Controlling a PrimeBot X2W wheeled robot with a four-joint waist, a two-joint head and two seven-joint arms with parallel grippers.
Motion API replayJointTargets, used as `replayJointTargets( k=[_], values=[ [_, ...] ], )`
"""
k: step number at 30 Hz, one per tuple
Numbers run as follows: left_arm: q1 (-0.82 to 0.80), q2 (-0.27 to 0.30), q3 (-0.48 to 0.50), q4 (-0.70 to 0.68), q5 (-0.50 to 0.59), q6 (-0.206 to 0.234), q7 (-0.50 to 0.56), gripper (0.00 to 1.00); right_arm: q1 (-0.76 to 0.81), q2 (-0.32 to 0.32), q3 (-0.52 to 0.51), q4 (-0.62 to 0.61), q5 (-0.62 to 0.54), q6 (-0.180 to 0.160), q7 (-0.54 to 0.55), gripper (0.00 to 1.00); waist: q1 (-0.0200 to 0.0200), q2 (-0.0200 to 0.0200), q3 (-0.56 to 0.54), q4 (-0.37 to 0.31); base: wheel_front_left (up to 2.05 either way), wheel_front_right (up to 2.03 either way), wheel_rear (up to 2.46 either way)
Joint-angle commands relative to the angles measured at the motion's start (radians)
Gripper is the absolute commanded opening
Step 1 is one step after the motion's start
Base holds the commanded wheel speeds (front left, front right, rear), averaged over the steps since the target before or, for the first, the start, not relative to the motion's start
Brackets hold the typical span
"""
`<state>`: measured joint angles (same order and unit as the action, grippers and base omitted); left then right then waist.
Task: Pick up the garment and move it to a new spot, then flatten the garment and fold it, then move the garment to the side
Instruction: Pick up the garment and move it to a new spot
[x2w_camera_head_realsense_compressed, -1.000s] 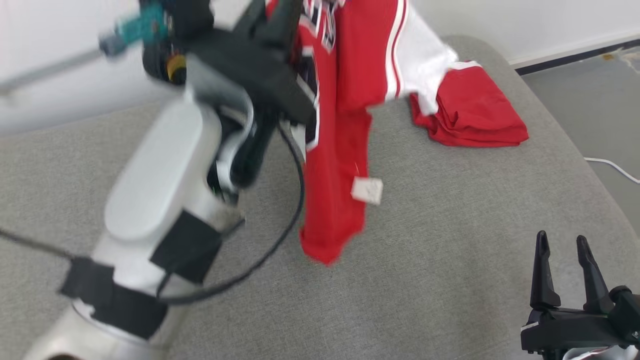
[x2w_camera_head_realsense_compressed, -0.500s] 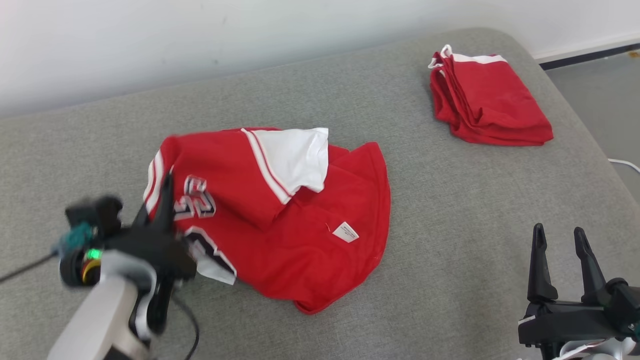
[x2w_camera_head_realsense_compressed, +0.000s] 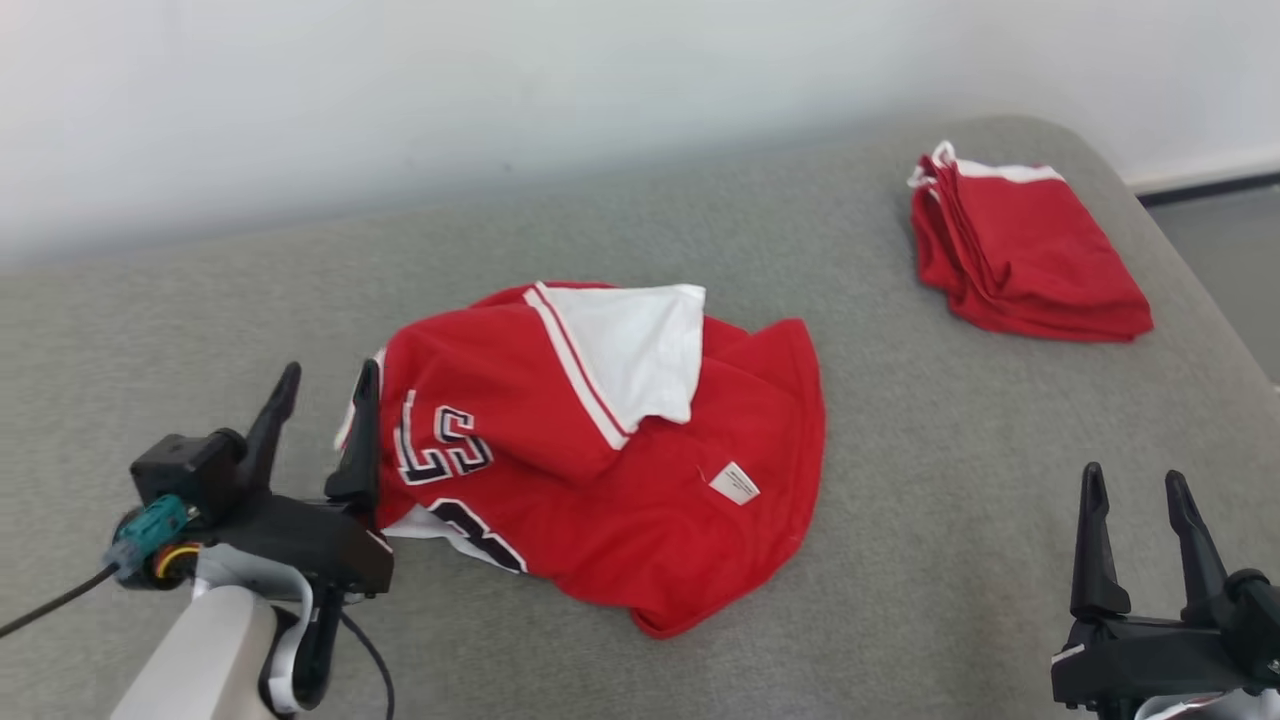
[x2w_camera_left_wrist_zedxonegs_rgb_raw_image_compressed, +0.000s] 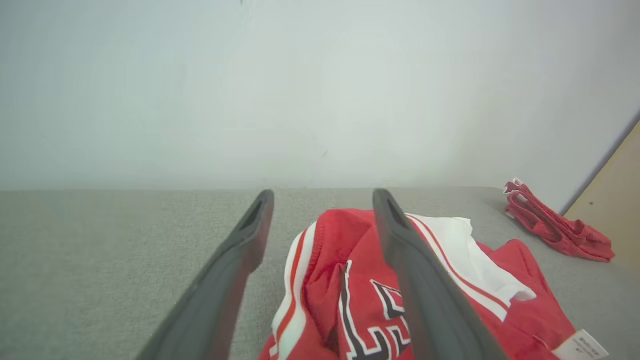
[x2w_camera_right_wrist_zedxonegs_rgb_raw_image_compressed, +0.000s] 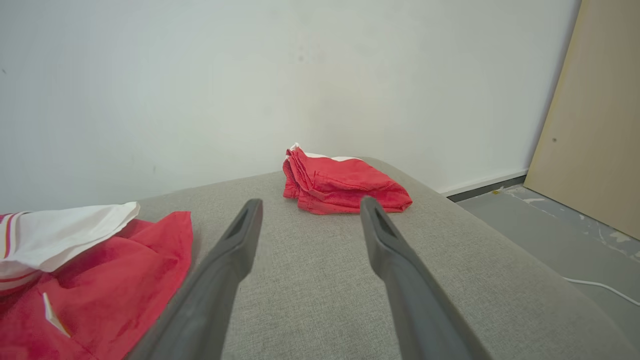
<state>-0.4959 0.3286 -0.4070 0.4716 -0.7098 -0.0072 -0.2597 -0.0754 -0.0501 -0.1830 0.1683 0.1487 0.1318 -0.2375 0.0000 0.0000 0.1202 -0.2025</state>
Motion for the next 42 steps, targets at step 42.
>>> replayJointTargets(
  k=[42],
  values=[
    [0.565,-0.104,0.436,-0.437,0.398,-0.107,-0.006,1.0,0.131,0.0,0.085,-0.061,0.013,-0.003,0.05,1.0,0.0,0.0,-0.152,0.202,0.0,0.0,0.0]
  ],
)
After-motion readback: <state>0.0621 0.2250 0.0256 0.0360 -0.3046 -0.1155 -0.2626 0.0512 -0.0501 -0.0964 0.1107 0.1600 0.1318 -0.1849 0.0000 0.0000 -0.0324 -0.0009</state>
